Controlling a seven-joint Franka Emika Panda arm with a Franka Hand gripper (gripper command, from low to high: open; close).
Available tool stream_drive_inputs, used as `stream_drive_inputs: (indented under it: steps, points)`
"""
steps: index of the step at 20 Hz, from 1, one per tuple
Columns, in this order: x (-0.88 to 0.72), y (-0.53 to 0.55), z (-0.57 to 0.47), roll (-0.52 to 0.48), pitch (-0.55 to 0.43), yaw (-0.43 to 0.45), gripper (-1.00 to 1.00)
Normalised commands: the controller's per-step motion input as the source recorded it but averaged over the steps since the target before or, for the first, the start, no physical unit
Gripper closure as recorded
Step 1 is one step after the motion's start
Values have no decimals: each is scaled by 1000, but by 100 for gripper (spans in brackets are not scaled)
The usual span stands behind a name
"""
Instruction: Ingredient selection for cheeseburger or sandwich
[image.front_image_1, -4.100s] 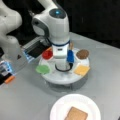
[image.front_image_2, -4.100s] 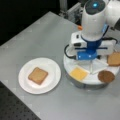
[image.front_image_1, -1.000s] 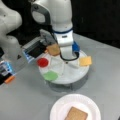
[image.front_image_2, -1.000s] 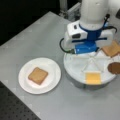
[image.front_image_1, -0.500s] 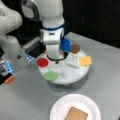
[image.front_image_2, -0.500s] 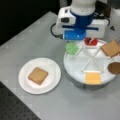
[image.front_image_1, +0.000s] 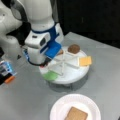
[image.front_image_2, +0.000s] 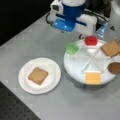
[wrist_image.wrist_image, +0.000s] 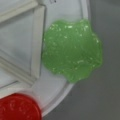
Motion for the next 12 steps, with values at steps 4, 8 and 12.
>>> stream_drive_inputs:
  steps: [4, 8, 12]
  points:
    - [-31, -216, -152, 73, 45, -216, -100]
    - [14, -206, -223, 132, -6, -108, -100]
    - [1, -193, -270, 290, -47, 5, -100]
